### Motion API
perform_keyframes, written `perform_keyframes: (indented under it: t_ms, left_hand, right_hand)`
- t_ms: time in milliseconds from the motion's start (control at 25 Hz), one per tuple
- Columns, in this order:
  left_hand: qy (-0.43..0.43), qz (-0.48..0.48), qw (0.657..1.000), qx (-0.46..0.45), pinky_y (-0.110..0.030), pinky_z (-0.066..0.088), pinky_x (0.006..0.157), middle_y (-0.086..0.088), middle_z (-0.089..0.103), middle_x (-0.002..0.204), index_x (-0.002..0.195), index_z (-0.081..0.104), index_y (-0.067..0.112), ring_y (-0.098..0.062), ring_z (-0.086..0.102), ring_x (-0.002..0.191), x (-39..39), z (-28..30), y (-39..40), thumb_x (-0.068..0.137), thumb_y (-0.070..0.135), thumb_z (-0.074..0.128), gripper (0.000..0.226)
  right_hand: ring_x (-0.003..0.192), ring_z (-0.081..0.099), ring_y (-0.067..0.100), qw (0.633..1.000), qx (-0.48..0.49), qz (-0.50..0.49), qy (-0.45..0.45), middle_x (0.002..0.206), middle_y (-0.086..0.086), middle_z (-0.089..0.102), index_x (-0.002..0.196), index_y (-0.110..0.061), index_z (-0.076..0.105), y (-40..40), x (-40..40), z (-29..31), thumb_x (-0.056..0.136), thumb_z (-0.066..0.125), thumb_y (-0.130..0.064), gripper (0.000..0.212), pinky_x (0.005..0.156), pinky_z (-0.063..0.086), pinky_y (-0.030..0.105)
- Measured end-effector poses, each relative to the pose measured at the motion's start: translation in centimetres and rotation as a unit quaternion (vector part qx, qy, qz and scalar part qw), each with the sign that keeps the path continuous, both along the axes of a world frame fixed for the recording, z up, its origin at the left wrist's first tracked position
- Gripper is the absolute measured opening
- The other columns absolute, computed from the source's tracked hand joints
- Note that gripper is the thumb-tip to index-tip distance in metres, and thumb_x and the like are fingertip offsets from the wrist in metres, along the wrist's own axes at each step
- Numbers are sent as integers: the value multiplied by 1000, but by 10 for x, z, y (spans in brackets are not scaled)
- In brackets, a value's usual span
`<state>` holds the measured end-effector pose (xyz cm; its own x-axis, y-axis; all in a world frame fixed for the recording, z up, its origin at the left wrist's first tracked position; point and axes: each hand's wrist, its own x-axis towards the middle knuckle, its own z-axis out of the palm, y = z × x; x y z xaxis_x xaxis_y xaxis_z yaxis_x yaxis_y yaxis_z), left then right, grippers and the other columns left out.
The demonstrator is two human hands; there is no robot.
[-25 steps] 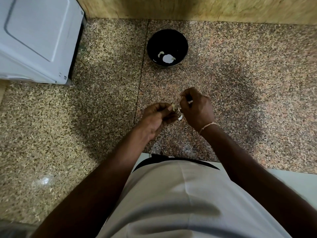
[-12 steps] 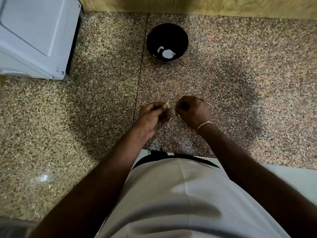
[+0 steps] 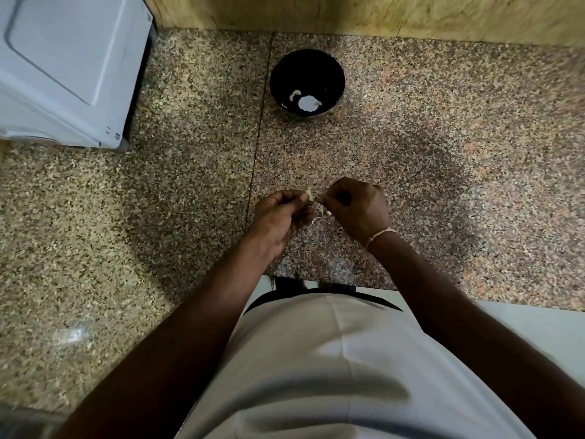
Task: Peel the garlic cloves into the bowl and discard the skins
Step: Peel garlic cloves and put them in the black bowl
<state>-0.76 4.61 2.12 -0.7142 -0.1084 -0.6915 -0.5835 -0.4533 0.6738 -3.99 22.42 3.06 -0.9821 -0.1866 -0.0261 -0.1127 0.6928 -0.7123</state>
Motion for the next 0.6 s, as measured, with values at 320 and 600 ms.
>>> perform_keyframes:
  t_ms: [320,600]
  left_hand:
    - [67,-46,996,-36,-33,64,72,-17,79,97,97,79,8,-24,77,80,1,3,1,91,7,78,6]
    - [178,-82,973,-122,-35,65,67,-18,79,88,89,81,14,-29,77,74,-1,19,4,93,0,74,16]
  right_hand:
    - [82,73,3,997,-67,13,17,95,-5,79,109,-18,78,-5,13,18,91,76,-17,18,74,61,21]
    - [81,74,4,996,-85,-11,36,91,-4,79,105,-17,79,-2,11,29,88,78,-15,16,74,63,32]
